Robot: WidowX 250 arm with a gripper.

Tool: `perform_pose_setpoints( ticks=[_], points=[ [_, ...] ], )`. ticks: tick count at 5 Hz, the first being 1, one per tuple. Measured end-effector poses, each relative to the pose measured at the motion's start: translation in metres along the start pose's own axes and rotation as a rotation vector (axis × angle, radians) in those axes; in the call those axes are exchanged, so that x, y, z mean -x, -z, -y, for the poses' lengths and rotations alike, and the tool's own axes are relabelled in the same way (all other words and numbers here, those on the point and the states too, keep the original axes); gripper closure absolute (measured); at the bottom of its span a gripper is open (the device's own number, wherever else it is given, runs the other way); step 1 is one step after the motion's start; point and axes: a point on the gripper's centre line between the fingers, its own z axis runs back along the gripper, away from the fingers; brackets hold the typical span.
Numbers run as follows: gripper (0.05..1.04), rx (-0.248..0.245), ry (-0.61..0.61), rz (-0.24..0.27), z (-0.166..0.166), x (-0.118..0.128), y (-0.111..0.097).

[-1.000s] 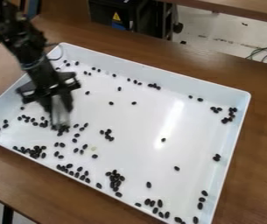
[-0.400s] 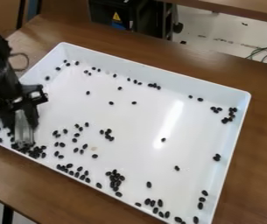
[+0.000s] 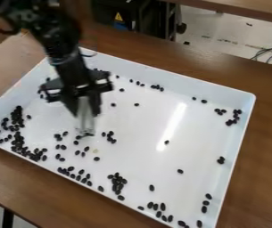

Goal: Sweep into pile

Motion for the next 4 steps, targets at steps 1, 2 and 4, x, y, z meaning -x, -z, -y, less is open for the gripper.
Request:
perform_pose_setpoints(
  ticks=[1, 2, 4],
  points=[
    [0.725, 0.057, 0.077, 0.012, 0.042, 0.015, 0.003],
    [0.725, 0.127, 0.132, -0.029, 0.083, 0.032, 0.017],
    [0.725, 0.217, 0.142, -0.079, 0.159, 0.065, 0.059]
  ],
)
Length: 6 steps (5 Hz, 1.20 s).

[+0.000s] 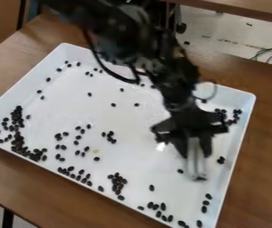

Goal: Sweep into pile

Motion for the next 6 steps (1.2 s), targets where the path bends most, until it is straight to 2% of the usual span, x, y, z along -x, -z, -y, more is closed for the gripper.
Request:
perform_pose_setpoints(
  ticks=[1, 2, 3, 4, 5, 6],
  points=[
    [0.725, -0.005, 0.023, 0.002, -0.003, 0.001, 0.002],
    [0.725, -0.053, 0.021, -0.002, -0.04, -0.002, -0.007],
    [0.725, -0.077, -0.052, 0.007, -0.091, -0.011, -0.026],
    [0.725, -0.087, -0.092, 0.013, -0.137, -0.017, -0.043],
    [0.725, -0.097, -0.148, 0.031, -0.182, -0.034, -0.056],
    [0.725, -0.165, -0.093, 0.018, -0.203, -0.046, -0.06]
  ],
)
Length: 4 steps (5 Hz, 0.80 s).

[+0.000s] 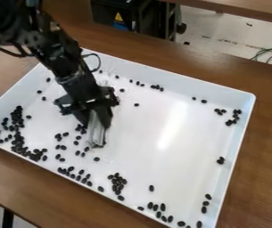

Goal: Sweep into pile

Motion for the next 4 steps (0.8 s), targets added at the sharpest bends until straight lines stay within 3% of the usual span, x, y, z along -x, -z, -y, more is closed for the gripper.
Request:
perform_pose_setpoints(
  ticks=[1, 3, 4],
  points=[
    [0.725, -0.048, 0.015, -0.011, -0.021, -0.005, -0.003],
    [0.725, -0.145, 0.006, -0.121, -0.077, 0.0, -0.025],
    [0.725, -0.13, 0.011, -0.132, -0.079, 0.004, -0.03]
  ],
)
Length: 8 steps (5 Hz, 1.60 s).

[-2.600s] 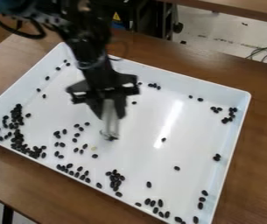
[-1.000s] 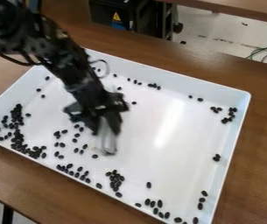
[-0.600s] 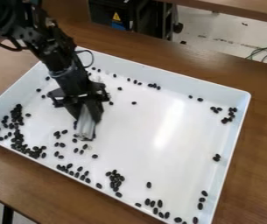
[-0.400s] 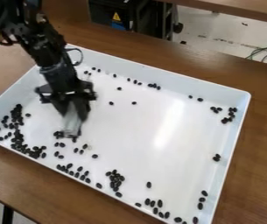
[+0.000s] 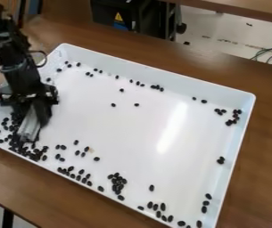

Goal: Sweep into pile

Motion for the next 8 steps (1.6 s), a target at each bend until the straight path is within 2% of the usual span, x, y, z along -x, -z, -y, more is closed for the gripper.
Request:
perform_pose_setpoints(
  ticks=[1, 2, 3, 4, 5, 6, 7, 8],
  points=[
    [0.727, 0.064, 0.018, 0.072, 0.029, -0.007, -0.016],
    [0.727, 0.116, 0.089, 0.142, 0.082, -0.01, -0.026],
    [0.727, 0.121, 0.167, 0.153, 0.129, -0.003, -0.024],
    [0.727, 0.148, 0.279, 0.143, 0.18, 0.016, -0.02],
    [0.727, 0.2, 0.361, 0.074, 0.224, 0.018, -0.004],
    [0.727, 0.199, 0.418, 0.029, 0.272, 0.03, 0.008],
    [0.727, 0.227, 0.45, -0.037, 0.313, 0.043, 0.024],
    [0.727, 0.274, 0.42, -0.048, 0.314, 0.022, 0.026]
  ],
)
